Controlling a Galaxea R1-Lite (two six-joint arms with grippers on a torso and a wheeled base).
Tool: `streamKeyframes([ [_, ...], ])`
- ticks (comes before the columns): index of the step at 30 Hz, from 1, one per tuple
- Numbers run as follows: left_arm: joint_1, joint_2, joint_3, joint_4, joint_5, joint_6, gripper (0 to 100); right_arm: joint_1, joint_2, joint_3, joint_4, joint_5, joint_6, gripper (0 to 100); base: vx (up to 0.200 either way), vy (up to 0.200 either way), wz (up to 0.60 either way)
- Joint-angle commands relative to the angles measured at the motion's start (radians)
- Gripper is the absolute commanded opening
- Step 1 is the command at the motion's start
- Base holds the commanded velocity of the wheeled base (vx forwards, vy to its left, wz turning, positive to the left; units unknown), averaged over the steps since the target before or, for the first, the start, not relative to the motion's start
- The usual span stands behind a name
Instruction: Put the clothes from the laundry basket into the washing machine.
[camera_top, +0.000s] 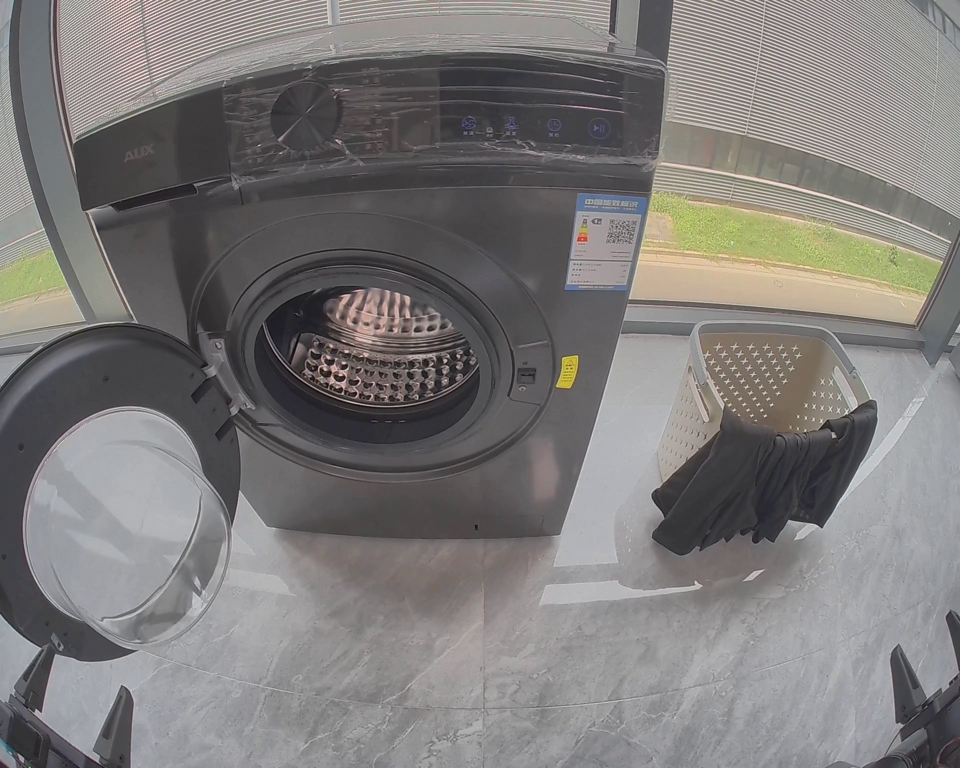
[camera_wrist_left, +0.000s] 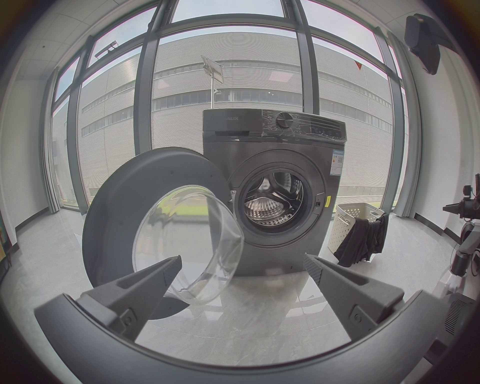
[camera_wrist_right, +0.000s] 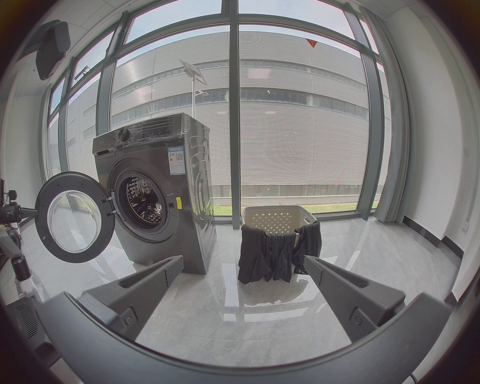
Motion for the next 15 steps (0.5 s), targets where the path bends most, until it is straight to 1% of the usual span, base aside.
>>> streamKeyframes([
  [1,-0.001,-0.018,0.017,0.0,0.0,0.0,100,0.0,-0.005,0.018,0.0,0.0,0.0,100,0.0,0.0,0.0],
  [2,-0.001,-0.018,0.017,0.0,0.0,-0.003,100,0.0,-0.005,0.018,0.0,0.0,0.0,100,0.0,0.0,0.0],
  [6,-0.001,-0.018,0.017,0.0,0.0,-0.008,100,0.0,-0.005,0.018,0.0,0.0,0.0,100,0.2,0.0,0.0],
  [15,-0.001,-0.018,0.017,0.0,0.003,-0.006,100,0.0,-0.005,0.018,0.0,0.0,0.0,100,0.2,0.0,0.0],
])
